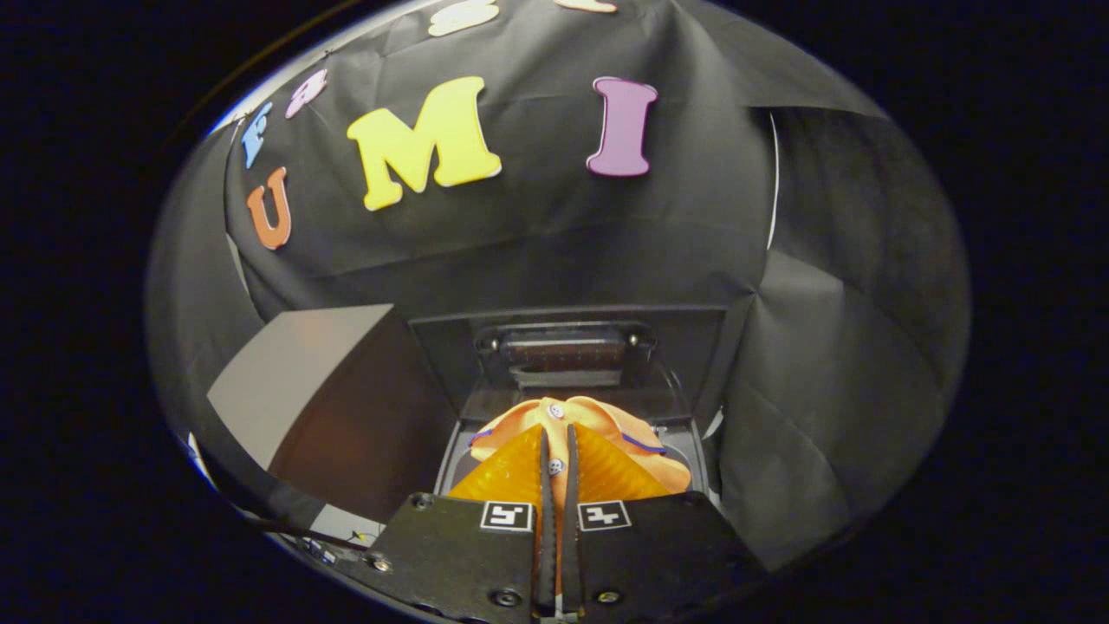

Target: Put the clothes into the washing machine and then close the washing machine lid.

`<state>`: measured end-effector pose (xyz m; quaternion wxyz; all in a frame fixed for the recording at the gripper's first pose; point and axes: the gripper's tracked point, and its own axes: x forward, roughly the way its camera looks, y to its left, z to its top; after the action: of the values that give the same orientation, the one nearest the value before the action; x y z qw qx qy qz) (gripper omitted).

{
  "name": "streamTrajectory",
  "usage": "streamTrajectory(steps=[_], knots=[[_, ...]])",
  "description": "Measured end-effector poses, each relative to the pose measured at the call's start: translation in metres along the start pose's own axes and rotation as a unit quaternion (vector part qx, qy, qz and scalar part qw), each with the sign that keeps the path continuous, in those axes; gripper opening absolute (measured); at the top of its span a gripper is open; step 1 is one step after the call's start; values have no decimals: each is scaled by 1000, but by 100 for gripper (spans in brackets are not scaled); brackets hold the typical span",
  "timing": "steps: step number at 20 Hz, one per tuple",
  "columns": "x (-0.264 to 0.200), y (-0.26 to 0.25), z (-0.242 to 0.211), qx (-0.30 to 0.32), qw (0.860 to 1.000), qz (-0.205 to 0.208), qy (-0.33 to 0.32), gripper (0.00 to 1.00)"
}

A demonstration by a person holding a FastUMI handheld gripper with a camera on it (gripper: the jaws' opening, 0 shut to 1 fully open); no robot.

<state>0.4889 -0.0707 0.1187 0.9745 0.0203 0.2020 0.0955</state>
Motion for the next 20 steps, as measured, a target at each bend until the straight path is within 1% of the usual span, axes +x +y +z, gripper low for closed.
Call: streamTrajectory(steps=[5,9,15,20], knots=[[35,10,-31,-3,999,2,43,6],[58,17,-46,-6,998,-1,62,6],[87,18,-69,-18,996,-16,88,6],[103,14,-103,-5,991,-31,129,6]])
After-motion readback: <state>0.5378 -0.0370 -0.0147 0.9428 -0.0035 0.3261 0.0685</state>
